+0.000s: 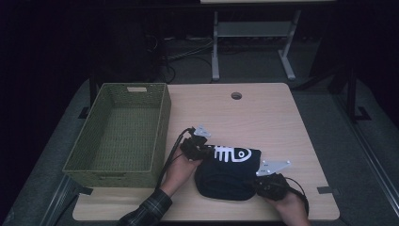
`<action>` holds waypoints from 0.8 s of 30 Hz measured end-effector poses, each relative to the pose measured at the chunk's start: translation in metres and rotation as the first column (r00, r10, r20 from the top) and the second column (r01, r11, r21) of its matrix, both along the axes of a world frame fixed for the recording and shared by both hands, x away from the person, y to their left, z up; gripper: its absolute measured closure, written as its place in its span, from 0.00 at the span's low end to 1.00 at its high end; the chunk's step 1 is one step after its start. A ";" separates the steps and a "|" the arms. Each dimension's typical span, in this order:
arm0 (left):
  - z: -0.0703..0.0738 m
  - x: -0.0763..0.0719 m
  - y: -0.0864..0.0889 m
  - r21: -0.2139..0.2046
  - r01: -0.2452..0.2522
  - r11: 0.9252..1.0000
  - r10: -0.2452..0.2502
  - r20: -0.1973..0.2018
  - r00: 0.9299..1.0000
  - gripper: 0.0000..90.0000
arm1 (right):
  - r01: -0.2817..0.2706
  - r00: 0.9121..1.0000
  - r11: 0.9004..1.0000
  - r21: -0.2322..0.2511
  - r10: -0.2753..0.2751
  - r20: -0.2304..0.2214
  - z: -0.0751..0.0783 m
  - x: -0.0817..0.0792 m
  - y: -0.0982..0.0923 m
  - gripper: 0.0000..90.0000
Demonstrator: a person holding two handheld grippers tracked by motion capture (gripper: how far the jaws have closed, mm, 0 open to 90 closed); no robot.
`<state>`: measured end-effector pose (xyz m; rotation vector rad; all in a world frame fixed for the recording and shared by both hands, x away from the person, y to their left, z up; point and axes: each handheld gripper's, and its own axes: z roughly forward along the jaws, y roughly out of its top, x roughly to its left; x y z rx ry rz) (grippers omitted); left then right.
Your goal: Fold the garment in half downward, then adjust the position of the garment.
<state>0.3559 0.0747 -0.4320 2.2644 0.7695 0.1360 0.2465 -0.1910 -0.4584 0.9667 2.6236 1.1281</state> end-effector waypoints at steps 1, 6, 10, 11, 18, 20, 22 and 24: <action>-0.004 0.003 -0.002 0.013 -0.003 1.000 0.003 -0.005 1.000 1.00 | -0.003 1.000 1.000 0.001 0.003 -0.002 0.000 0.000 0.001 1.00; -0.015 0.013 -0.009 0.063 0.004 0.998 -0.003 -0.015 1.000 1.00 | -0.024 1.000 1.000 0.000 0.024 -0.009 -0.002 -0.002 0.008 1.00; -0.020 0.022 -0.014 0.066 0.009 0.998 -0.007 -0.037 0.999 1.00 | -0.037 0.999 0.999 0.005 0.037 -0.016 -0.002 -0.004 0.014 1.00; -0.020 0.024 -0.015 0.068 0.016 0.998 -0.014 -0.039 0.999 1.00 | -0.046 0.999 0.999 0.004 0.046 -0.010 -0.003 -0.004 0.015 1.00; -0.019 0.028 -0.019 0.062 0.032 0.998 -0.030 -0.035 0.999 1.00 | -0.072 0.997 0.997 -0.003 0.072 -0.001 0.000 -0.006 0.023 1.00; -0.016 0.027 -0.016 0.040 0.029 0.999 -0.027 -0.038 0.999 1.00 | -0.074 0.997 0.997 -0.003 0.074 0.008 0.001 -0.005 0.023 1.00; -0.010 0.024 -0.012 0.023 0.028 0.999 -0.027 -0.032 0.999 1.00 | -0.066 0.997 0.998 0.019 0.066 0.028 0.007 -0.005 0.020 1.00; -0.005 0.019 -0.009 -0.014 0.029 0.999 -0.029 -0.032 0.999 1.00 | -0.043 0.998 0.998 0.040 0.041 0.057 0.015 -0.002 0.014 1.00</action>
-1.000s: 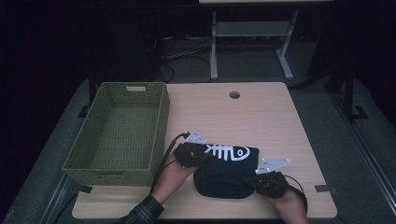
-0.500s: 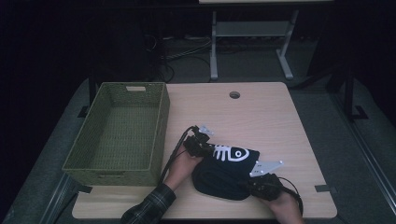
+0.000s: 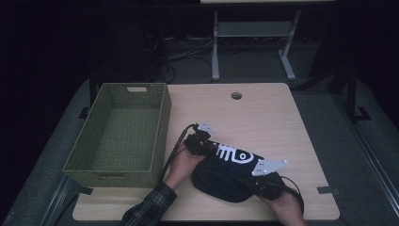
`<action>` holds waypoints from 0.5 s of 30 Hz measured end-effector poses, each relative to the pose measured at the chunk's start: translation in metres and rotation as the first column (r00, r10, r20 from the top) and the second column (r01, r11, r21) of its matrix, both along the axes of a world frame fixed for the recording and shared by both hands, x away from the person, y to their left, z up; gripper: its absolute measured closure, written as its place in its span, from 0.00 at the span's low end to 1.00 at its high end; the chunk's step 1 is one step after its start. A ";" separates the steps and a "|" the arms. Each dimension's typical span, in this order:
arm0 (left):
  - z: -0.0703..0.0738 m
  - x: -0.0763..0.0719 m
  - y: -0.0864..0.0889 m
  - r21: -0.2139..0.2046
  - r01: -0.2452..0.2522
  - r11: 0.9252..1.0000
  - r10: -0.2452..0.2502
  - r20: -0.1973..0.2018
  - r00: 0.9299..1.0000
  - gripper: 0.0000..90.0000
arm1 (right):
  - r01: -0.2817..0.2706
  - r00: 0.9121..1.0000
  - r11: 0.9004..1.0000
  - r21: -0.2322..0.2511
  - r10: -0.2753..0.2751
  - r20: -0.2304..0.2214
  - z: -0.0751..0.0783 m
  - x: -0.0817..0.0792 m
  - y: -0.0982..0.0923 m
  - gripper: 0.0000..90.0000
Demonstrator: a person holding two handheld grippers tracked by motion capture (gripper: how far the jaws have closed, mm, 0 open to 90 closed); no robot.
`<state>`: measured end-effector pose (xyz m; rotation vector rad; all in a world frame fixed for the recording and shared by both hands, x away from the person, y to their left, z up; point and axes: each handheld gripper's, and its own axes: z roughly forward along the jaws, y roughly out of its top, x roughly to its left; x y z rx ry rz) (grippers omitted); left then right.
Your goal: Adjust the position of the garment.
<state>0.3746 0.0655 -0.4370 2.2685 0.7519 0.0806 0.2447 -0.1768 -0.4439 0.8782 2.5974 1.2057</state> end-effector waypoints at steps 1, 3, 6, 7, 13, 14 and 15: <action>0.003 -0.004 0.001 -0.014 0.002 1.000 -0.002 0.003 1.000 1.00 | 0.004 1.000 1.000 0.003 -0.004 0.016 0.003 0.002 -0.002 1.00; 0.011 -0.015 0.005 -0.025 0.024 0.999 -0.024 0.012 1.000 1.00 | 0.032 0.998 0.999 0.014 -0.033 0.045 0.009 0.006 -0.007 1.00; 0.019 -0.031 0.010 -0.042 0.039 0.998 -0.038 0.023 0.999 1.00 | 0.059 0.996 0.998 0.017 -0.060 0.062 0.012 0.013 -0.013 1.00; 0.024 -0.043 0.013 -0.042 0.052 0.998 -0.050 0.037 0.998 1.00 | 0.080 0.994 0.997 0.015 -0.081 0.073 0.012 0.021 -0.017 1.00; 0.025 -0.066 0.018 -0.049 0.079 0.996 -0.077 0.028 0.997 0.99 | 0.147 0.985 0.989 0.021 -0.148 0.083 0.010 0.039 -0.029 1.00; 0.023 -0.071 0.019 -0.041 0.082 0.996 -0.081 0.023 0.996 0.99 | 0.154 0.984 0.988 0.020 -0.155 0.084 0.009 0.042 -0.030 1.00; 0.020 -0.073 0.019 -0.020 0.089 0.996 -0.088 0.023 0.996 0.99 | 0.168 0.982 0.986 0.017 -0.169 0.090 0.008 0.046 -0.031 1.00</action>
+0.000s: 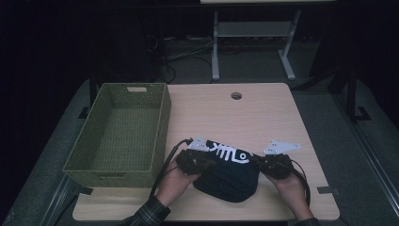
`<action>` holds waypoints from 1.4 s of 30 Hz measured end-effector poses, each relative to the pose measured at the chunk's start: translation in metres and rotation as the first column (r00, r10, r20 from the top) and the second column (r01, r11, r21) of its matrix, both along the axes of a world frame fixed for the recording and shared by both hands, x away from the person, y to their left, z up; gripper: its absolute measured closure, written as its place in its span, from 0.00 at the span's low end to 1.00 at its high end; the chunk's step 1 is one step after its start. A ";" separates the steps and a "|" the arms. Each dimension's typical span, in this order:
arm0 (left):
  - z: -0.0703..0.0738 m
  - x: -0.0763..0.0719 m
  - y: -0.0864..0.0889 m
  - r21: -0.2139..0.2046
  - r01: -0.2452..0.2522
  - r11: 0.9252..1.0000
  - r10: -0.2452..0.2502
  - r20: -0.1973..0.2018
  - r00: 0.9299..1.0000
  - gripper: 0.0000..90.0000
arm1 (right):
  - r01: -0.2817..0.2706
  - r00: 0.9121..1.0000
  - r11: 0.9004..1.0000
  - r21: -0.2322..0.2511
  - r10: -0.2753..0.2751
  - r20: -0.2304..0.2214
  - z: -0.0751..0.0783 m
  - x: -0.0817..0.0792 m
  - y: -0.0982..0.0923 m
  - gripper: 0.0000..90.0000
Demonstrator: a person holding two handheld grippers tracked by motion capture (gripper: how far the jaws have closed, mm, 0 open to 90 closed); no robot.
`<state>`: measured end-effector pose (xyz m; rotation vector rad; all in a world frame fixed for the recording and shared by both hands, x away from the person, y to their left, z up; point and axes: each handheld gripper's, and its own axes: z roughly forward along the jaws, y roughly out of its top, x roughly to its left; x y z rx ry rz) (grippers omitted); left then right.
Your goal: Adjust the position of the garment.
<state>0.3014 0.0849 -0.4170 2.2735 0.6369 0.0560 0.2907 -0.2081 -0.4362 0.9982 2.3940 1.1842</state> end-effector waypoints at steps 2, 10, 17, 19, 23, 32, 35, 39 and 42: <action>-0.008 -0.002 0.001 0.036 0.001 0.999 -0.001 -0.011 1.000 0.99 | 0.018 1.000 1.000 -0.005 -0.018 -0.010 -0.003 0.007 -0.002 1.00; -0.023 0.003 0.000 0.113 -0.010 0.994 0.012 -0.016 1.000 1.00 | 0.050 0.995 0.997 -0.062 -0.056 -0.088 -0.025 0.021 -0.004 1.00; -0.023 0.011 0.007 0.094 -0.032 0.995 0.036 -0.032 0.999 1.00 | 0.047 0.994 0.997 -0.055 -0.052 -0.092 -0.026 0.018 -0.005 1.00; -0.020 0.011 0.008 0.071 -0.035 0.997 0.038 -0.042 0.998 0.95 | 0.050 0.995 0.998 -0.037 -0.053 -0.084 -0.024 0.015 -0.007 0.97; -0.010 0.011 0.012 0.026 -0.057 0.998 0.058 -0.036 0.998 0.86 | 0.067 0.995 0.998 -0.007 -0.068 -0.066 -0.019 0.009 -0.016 0.88; -0.002 0.022 0.016 -0.016 -0.116 0.993 0.116 -0.020 0.993 0.54 | 0.178 0.983 0.984 -0.013 -0.178 -0.040 -0.021 -0.013 -0.042 0.60; -0.006 0.028 0.017 -0.018 -0.135 0.991 0.135 -0.030 0.990 0.46 | 0.197 0.979 0.980 -0.027 -0.198 -0.044 -0.027 -0.020 -0.051 0.47; -0.009 0.035 0.017 -0.036 -0.160 0.986 0.159 -0.030 0.987 0.38 | 0.208 0.977 0.975 -0.073 -0.211 -0.039 -0.036 -0.028 -0.056 0.33; -0.011 0.038 0.018 -0.038 -0.163 0.986 0.161 -0.033 0.986 0.30 | 0.217 0.973 0.973 -0.080 -0.222 -0.060 -0.041 -0.032 -0.058 0.20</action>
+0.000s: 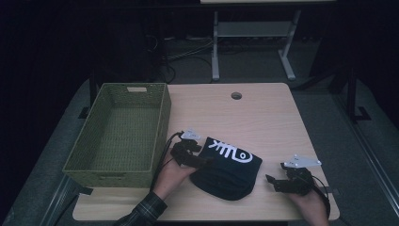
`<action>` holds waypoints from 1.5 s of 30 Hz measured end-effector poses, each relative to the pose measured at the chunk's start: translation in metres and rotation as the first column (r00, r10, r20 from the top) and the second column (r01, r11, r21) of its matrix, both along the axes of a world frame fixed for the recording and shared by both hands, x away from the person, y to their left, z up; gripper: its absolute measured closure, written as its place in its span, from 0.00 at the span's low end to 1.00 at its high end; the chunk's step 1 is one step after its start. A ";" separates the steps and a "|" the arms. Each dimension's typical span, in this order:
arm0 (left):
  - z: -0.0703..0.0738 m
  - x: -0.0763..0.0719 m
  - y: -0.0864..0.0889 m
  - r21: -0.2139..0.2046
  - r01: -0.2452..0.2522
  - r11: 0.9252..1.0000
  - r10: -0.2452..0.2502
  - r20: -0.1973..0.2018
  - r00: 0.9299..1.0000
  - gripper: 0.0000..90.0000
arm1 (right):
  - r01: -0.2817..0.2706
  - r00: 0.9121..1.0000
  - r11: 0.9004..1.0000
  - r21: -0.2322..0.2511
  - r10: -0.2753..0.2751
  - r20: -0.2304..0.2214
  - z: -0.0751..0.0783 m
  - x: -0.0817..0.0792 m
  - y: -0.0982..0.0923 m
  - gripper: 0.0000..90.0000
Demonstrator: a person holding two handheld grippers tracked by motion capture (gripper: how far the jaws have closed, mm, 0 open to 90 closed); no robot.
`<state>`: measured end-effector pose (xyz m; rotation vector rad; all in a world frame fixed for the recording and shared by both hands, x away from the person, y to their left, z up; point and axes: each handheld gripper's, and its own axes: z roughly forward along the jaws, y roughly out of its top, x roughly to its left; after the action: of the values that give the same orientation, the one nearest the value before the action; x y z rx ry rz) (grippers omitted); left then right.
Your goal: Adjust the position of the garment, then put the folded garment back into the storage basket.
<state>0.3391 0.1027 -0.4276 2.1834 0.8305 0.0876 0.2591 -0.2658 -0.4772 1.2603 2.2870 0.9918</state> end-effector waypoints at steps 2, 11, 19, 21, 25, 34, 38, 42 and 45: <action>-0.002 0.002 0.000 -0.004 -0.006 1.000 0.006 -0.008 1.000 0.27 | 0.009 1.000 1.000 -0.006 -0.009 -0.003 -0.003 -0.001 0.001 0.17; -0.021 0.012 -0.003 0.037 -0.025 0.999 0.027 -0.052 0.998 0.15 | 0.001 1.000 1.000 -0.002 -0.001 0.002 -0.005 0.000 0.002 0.12; -0.032 0.013 -0.004 0.043 -0.024 0.999 0.027 -0.073 0.997 0.15 | 0.001 1.000 1.000 -0.001 -0.001 0.002 -0.005 0.000 0.002 0.12; -0.035 0.014 -0.005 0.053 -0.015 0.998 0.020 -0.086 0.996 0.15 | 0.001 1.000 1.000 -0.002 -0.001 0.002 -0.005 0.000 0.002 0.12; -0.035 0.011 -0.008 0.069 -0.011 0.998 0.015 -0.064 0.998 0.18 | 0.001 1.000 1.000 -0.002 -0.001 0.002 -0.005 0.000 0.002 0.12; -0.033 0.008 -0.010 0.060 0.030 0.998 -0.025 -0.082 0.996 0.42 | 0.001 1.000 1.000 -0.002 -0.001 0.002 -0.005 0.000 0.002 0.12; -0.033 0.007 -0.011 0.044 0.034 0.998 -0.030 -0.094 0.995 0.52 | 0.004 1.000 1.000 -0.002 -0.004 0.001 -0.005 0.000 0.002 0.12; -0.033 0.008 -0.010 0.032 0.051 0.998 -0.047 -0.115 0.992 0.61 | 0.004 1.000 1.000 -0.002 -0.004 0.001 -0.005 0.000 0.002 0.12; -0.034 0.009 -0.010 0.016 0.049 0.999 -0.046 -0.129 0.991 0.65 | 0.004 1.000 1.000 -0.002 -0.004 0.000 -0.005 0.000 0.002 0.12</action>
<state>0.3481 0.0930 -0.4611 2.2446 0.8513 -0.0699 0.2590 -0.2639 -0.4821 1.2640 2.2835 0.9881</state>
